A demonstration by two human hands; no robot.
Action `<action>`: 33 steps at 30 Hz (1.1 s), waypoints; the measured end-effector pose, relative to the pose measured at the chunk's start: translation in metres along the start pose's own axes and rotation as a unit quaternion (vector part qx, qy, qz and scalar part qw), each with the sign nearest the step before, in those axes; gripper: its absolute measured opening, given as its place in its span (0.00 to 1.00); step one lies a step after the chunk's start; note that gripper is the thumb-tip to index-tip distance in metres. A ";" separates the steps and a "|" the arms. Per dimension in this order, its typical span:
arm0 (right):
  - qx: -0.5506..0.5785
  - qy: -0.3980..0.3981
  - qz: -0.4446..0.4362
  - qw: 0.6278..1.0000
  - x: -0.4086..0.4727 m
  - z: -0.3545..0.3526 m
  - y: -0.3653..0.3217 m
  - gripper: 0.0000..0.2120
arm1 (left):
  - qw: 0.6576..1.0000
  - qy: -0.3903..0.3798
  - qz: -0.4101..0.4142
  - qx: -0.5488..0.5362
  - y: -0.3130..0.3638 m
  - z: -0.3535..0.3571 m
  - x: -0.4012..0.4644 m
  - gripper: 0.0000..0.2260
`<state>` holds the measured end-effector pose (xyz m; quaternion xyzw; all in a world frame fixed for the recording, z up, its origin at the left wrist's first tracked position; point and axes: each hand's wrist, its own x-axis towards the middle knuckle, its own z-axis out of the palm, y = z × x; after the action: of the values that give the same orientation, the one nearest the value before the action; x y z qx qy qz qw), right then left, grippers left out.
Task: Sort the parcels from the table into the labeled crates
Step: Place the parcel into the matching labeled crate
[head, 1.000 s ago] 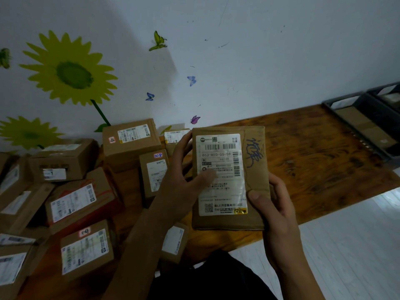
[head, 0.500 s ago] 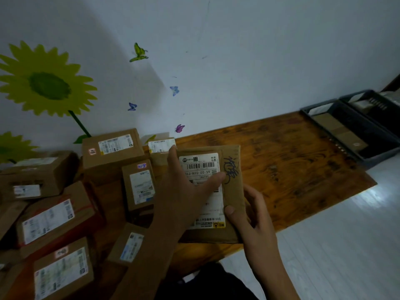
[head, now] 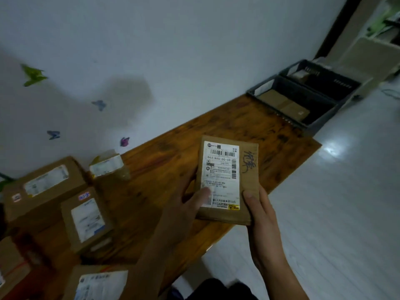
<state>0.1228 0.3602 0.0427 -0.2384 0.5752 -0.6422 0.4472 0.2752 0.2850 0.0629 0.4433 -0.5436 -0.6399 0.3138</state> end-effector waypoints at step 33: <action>-0.084 0.354 -0.062 0.930 0.353 -0.556 -0.220 0.18 | 0.942 -0.329 0.072 0.007 0.068 0.673 0.408 0.23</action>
<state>-0.5714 0.3397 0.0535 -0.0674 0.7321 -0.6605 0.1526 -0.5095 0.1909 0.0480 0.1698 -0.6516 -0.7218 0.1598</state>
